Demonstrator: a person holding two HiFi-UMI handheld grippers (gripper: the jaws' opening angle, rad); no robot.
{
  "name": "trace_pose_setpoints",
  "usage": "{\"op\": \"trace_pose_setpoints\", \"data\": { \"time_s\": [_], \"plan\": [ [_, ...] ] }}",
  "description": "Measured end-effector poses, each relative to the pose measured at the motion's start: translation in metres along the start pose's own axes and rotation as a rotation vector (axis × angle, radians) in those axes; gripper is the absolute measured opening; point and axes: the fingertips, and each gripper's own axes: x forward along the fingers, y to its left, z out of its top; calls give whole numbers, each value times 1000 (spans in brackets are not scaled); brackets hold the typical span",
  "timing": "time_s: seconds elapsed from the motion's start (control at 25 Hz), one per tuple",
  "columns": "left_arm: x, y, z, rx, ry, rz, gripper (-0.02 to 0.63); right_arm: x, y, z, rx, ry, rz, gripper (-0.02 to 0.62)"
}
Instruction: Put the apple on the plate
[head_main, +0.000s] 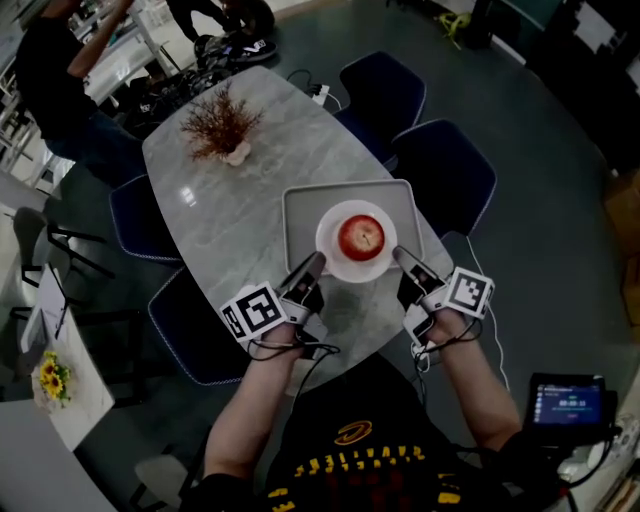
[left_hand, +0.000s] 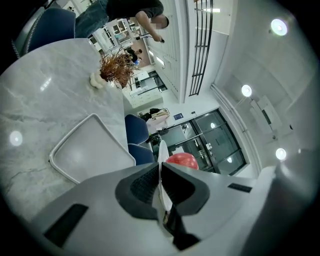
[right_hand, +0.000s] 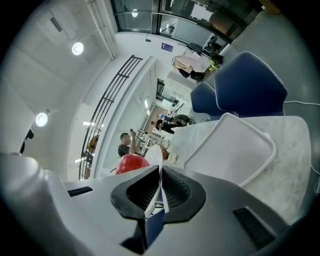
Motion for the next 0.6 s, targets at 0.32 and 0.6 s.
{"op": "trace_pose_setpoints", "data": {
  "time_s": [0.32,0.6],
  "plan": [
    [20,25,13,-43,0,47,20,26,-20,11,36,37,-59,29],
    [71,57,26,-65,5,105,20,60,-58,43,71,77,-79,28]
  ]
}}
